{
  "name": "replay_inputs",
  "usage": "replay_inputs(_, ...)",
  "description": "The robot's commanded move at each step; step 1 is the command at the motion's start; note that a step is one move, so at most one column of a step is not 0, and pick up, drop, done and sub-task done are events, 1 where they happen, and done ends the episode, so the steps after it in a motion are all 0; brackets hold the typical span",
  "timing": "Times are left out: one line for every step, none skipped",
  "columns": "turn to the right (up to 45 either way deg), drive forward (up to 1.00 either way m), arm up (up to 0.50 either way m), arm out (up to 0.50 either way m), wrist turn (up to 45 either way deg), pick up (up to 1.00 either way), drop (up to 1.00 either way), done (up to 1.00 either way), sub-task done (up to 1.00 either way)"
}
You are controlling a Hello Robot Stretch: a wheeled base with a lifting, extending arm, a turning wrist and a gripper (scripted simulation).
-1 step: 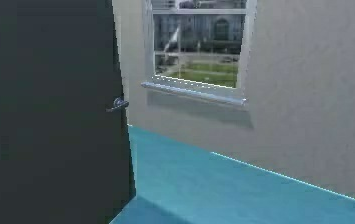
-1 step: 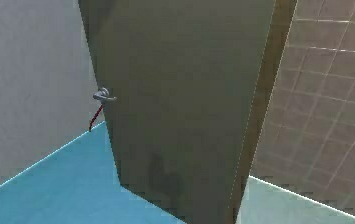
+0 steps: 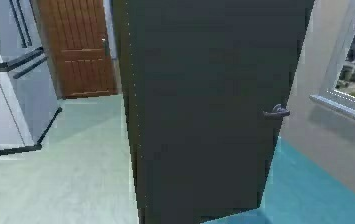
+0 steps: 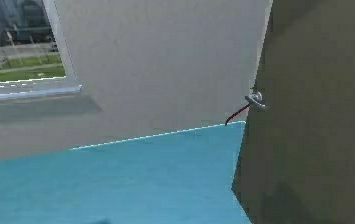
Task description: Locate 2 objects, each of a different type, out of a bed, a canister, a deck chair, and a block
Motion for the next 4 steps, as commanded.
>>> replay_inputs(-45.0, 0.0, 0.0, 0.0, 0.0, 0.0, 0.0, 0.0, 0.0)
replay_inputs(-21.0, 0.0, 0.0, 0.0, 0.0, 0.0, 0.0, 0.0, 0.0)
replay_inputs(0.0, 1.0, 0.0, 0.0, 0.0, 0.0, 0.0, 0.0, 0.0)
replay_inputs(0.0, 0.7, 0.0, 0.0, 0.0, 0.0, 0.0, 0.0, 0.0)
